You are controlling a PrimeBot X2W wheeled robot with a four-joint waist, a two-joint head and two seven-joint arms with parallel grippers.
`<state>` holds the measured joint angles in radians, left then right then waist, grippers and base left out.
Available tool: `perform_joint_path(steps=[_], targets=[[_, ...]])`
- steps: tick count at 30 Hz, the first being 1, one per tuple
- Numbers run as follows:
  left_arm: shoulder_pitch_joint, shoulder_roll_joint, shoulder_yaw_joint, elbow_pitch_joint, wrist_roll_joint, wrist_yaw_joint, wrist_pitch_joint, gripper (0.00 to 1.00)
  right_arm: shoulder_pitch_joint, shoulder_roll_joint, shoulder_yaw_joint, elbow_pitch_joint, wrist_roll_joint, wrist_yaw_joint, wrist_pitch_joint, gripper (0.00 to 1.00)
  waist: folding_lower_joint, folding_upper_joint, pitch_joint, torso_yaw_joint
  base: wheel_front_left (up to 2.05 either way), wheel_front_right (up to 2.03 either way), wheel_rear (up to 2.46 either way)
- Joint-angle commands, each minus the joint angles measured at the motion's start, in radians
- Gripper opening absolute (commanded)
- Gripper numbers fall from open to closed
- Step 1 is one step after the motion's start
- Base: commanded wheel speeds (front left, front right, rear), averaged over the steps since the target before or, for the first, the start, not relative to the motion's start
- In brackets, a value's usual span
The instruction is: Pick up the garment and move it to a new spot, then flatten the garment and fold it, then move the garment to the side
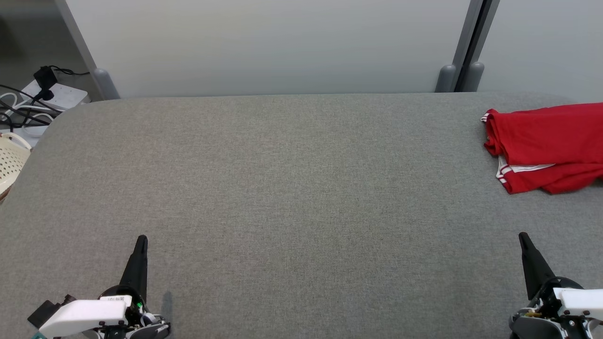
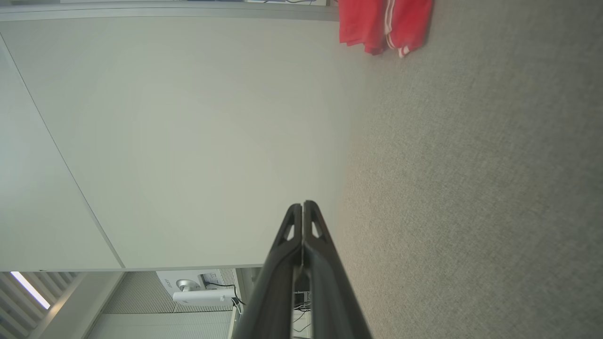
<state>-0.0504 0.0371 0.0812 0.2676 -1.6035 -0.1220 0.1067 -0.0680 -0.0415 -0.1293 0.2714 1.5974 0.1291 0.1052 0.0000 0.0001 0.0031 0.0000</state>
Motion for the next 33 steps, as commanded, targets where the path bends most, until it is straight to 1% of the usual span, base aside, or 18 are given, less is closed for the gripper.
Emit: perform_joint_path(steps=[1,33], targets=[[-0.058,0.013,0.033,-0.022,-0.005,-0.009,0.007,0.0,-0.04,-0.01,0.016,-0.027,0.011,0.002,0.008,0.0,0.0,-0.0001,0.0,0.0,0.0,0.0,0.0],[-0.058,0.013,0.033,-0.022,-0.005,-0.009,0.006,0.0,-0.04,-0.009,0.015,-0.027,0.011,0.002,0.008,0.0,0.0,-0.0001,0.0,0.0,0.0,0.0,0.0]])
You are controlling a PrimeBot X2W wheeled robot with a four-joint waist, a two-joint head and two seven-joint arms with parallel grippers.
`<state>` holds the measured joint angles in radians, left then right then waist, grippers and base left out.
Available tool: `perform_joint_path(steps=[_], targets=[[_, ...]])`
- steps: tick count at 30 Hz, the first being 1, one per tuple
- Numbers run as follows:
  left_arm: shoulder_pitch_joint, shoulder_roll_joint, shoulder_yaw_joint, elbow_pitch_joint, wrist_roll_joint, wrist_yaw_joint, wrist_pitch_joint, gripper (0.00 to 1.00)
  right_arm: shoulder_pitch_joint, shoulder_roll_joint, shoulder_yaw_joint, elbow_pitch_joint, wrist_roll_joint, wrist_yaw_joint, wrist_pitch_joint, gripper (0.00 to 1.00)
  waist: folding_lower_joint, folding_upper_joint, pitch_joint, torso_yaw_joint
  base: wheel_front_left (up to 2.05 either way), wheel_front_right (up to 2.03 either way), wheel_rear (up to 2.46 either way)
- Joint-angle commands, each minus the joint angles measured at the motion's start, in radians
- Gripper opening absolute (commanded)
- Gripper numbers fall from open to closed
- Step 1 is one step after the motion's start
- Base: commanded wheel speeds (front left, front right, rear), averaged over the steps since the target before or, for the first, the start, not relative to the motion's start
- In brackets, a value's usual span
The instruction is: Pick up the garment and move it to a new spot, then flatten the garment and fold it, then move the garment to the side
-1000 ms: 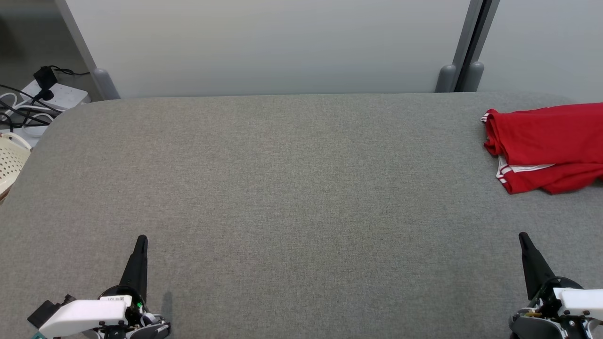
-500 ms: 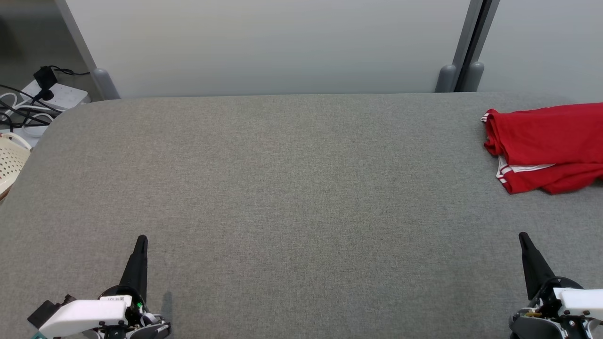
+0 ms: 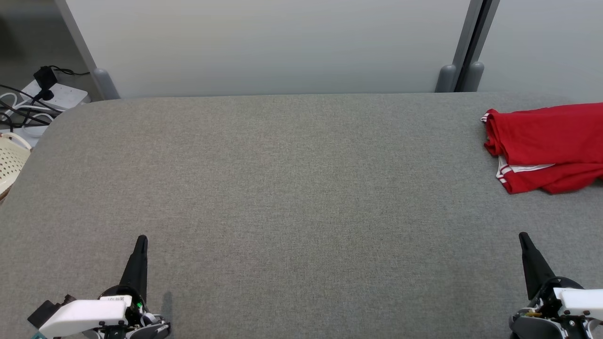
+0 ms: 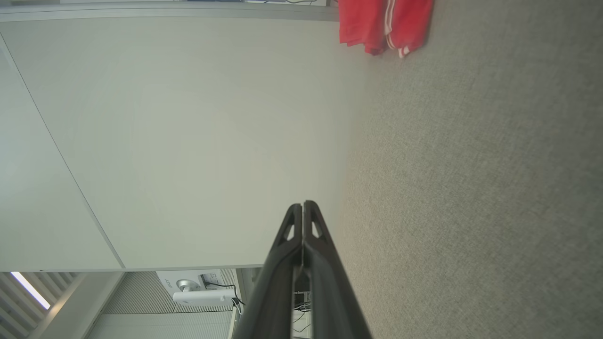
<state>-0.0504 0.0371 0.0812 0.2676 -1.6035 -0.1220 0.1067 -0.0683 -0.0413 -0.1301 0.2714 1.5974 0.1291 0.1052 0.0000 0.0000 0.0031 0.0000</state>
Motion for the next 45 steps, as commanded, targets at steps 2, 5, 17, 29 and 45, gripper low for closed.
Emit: perform_joint_path(steps=[2,5,17,29,45], targets=[[-0.058,0.013,0.033,-0.022,-0.005,-0.009,0.006,0.0,-0.04,-0.009,0.016,-0.027,0.011,0.002,0.008,0.0,0.0,0.0,0.0,0.0,0.0,0.0,0.0],[-0.058,0.013,0.033,-0.022,-0.005,-0.009,0.006,0.0,-0.04,-0.009,0.016,-0.027,0.011,0.002,0.008,0.0,0.0,0.0,0.0,0.0,0.0,0.0,0.0],[-0.058,0.013,0.033,-0.022,-0.005,-0.009,0.006,0.0,-0.04,-0.009,0.016,-0.027,0.011,0.002,0.008,0.0,0.0,0.0,0.0,0.0,0.0,0.0,0.0],[-0.058,0.013,0.032,-0.022,-0.005,-0.009,0.006,0.0,-0.04,-0.009,0.016,-0.027,0.011,0.002,0.009,0.0,0.0,0.0,0.0,0.0,0.0,0.0,0.0],[-0.058,0.013,0.032,-0.022,-0.005,-0.009,0.006,0.0,-0.04,-0.009,0.016,-0.027,0.011,0.002,0.009,0.0,0.0,0.0,0.0,0.0,0.0,0.0,0.0]])
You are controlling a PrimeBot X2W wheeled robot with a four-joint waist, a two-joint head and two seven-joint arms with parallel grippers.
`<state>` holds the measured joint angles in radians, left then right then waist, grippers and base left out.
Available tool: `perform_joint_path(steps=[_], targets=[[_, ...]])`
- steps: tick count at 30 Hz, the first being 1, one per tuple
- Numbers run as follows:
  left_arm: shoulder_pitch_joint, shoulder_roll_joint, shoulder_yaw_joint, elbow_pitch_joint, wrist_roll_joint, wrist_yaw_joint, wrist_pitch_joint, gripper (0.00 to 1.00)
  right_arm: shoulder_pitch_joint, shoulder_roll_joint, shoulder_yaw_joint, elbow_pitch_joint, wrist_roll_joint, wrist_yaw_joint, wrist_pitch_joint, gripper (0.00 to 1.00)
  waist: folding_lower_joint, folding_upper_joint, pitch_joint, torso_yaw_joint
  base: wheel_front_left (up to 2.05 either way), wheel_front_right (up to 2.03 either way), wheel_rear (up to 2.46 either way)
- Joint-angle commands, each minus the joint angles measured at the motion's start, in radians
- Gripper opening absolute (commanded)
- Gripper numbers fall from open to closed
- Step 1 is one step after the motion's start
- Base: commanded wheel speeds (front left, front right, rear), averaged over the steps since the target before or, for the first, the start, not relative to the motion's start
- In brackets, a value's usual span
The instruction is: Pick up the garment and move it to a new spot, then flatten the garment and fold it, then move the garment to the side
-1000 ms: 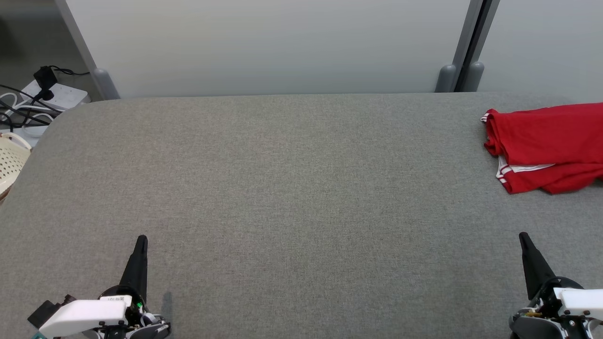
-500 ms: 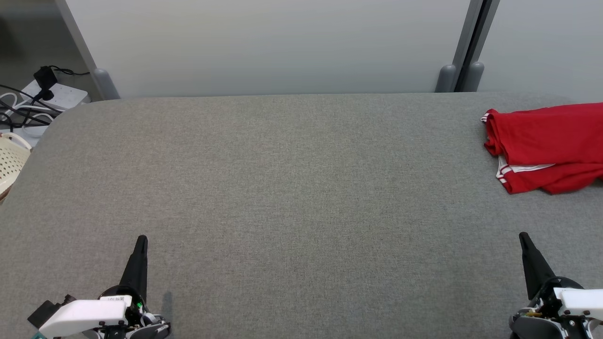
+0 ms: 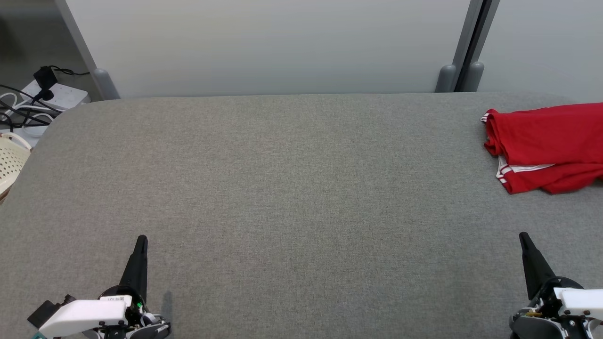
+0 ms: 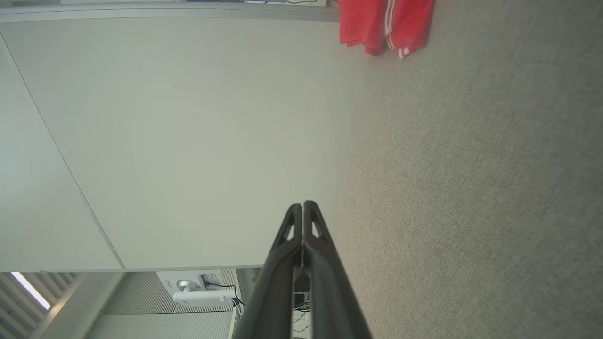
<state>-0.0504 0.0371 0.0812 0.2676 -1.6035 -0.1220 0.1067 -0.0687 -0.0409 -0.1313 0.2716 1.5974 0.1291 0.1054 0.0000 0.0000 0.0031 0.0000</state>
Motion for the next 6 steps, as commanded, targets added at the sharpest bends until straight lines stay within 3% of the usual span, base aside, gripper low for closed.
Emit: perform_joint_path(steps=[1,6], targets=[[-0.058,0.013,0.032,-0.022,-0.005,-0.009,0.006,0.0,-0.039,-0.01,0.017,-0.027,0.011,0.002,0.008,0.0,0.0,0.0,0.0,0.0,0.0,0.0,0.0],[-0.058,0.013,0.032,-0.022,-0.005,-0.009,0.006,0.0,-0.039,-0.01,0.017,-0.027,0.011,0.002,0.008,0.0,0.0,0.0,0.0,0.0,0.0,0.0,0.0]])
